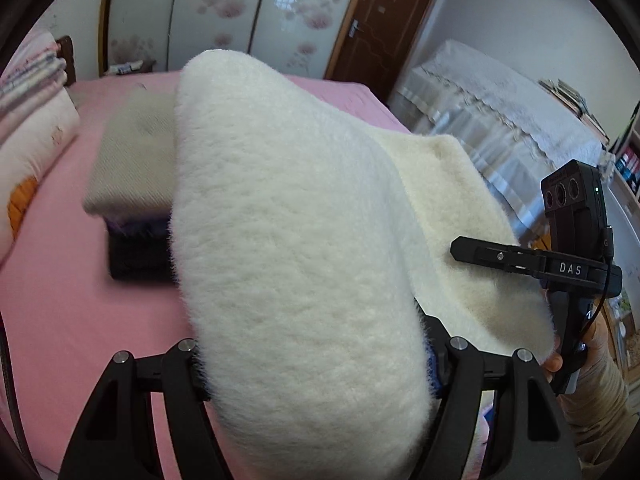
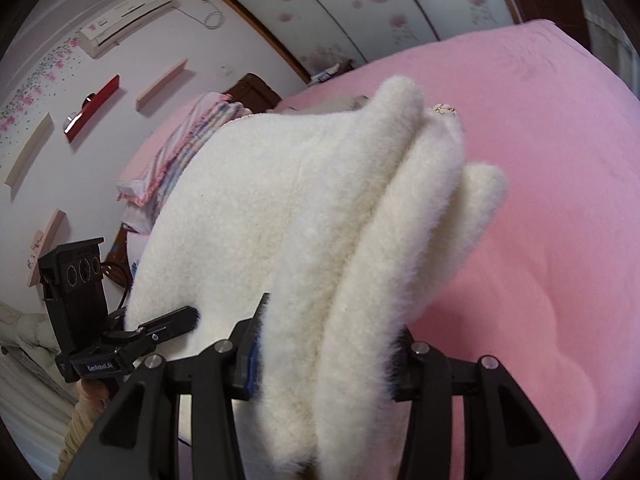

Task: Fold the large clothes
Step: 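Carry the bundle with both tools onto the stack of folded clothes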

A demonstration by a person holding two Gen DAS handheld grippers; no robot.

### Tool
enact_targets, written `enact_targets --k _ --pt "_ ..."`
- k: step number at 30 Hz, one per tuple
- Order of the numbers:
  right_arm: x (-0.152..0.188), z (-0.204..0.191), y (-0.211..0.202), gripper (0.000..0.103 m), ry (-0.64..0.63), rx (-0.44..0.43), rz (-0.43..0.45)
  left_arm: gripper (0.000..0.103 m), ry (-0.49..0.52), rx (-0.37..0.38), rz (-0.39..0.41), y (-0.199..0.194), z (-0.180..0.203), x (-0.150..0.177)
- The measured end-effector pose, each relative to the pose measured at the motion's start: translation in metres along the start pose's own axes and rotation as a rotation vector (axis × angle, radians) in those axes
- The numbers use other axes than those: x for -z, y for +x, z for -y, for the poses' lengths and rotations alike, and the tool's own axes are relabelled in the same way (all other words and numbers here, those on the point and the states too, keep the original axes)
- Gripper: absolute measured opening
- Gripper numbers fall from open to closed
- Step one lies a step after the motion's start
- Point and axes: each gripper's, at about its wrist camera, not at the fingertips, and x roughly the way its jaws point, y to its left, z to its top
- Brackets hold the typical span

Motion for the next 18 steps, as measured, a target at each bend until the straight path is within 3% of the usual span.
enact_targets --k 6,10,14,18 --pt "-0.109 -0.038 0.076 0.045 -0.048 -0.048 0.064 0.072 -0.001 -0.047 0.052 -0.002 -0.111 -0.112" --pt "-0.171 -0.037 0.14 0.045 -0.044 -0.074 0.081 0.072 -0.01 -0.078 0.055 0.03 -0.174 -0.172" --pt "-0.211 -0.02 0.198 0.045 -0.01 -0.088 0.069 0.072 -0.037 -0.087 0.019 0.086 -0.207 -0.221" --pt "-0.225 -0.003 0.248 0.045 0.038 -0.096 0.057 0.072 -0.044 -0.082 -0.032 0.129 -0.244 -0.241"
